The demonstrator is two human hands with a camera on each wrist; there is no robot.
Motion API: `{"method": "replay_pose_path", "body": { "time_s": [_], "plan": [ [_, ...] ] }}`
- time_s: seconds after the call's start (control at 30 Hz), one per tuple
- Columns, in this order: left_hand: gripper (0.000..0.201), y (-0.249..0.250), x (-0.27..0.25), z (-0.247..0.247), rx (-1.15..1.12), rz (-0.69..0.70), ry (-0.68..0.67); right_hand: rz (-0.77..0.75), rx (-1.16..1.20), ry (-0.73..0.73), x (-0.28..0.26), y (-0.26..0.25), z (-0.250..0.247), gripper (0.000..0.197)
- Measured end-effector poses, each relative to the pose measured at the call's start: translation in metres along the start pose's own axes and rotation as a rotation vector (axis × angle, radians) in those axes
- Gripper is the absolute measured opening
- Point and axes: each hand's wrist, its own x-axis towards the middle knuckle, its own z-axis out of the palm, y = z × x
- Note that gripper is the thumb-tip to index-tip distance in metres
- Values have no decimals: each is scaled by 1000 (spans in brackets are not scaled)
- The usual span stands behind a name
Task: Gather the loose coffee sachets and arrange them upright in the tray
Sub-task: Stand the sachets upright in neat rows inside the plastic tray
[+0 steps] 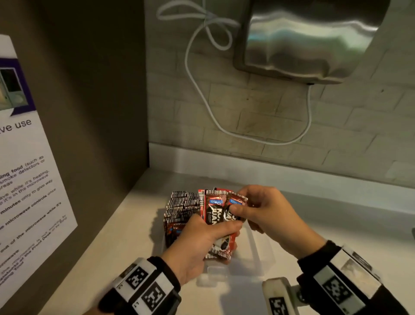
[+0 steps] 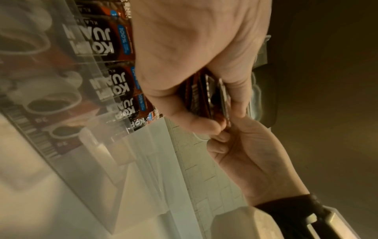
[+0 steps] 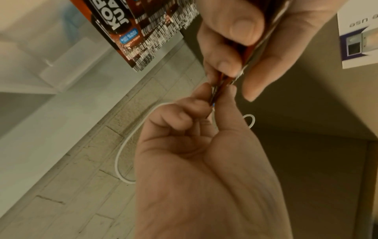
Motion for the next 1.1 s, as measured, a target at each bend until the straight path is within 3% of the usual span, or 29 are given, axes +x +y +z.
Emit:
{"method": "replay_pose_path", "body": {
  "time_s": [0.2, 0.37, 0.5, 0.63, 0.77, 1.0, 1.1],
  "plan": [
    [25, -2, -1, 3, 9, 15, 45, 62, 124, 44, 8, 5, -24, 12],
    [17, -7, -4, -1, 21, 33, 126, 141, 316, 215, 25, 9, -55, 18],
    [3, 5, -10, -2, -59, 35, 200, 146, 86, 237, 37, 27, -71, 16],
    [20, 19, -10, -16, -160, -15, 260, 139, -157, 192, 49, 50, -65, 15],
    [24, 22, -9, -36, -154, -13, 288, 165, -268, 137, 60, 64, -53, 6],
    [28, 20, -3, -46, -122, -155, 204, 147, -384, 142, 65, 70, -44, 5],
    [43, 16, 1, -47, -113, -183, 158, 144, -471, 106, 60, 70, -43, 11]
  ]
}}
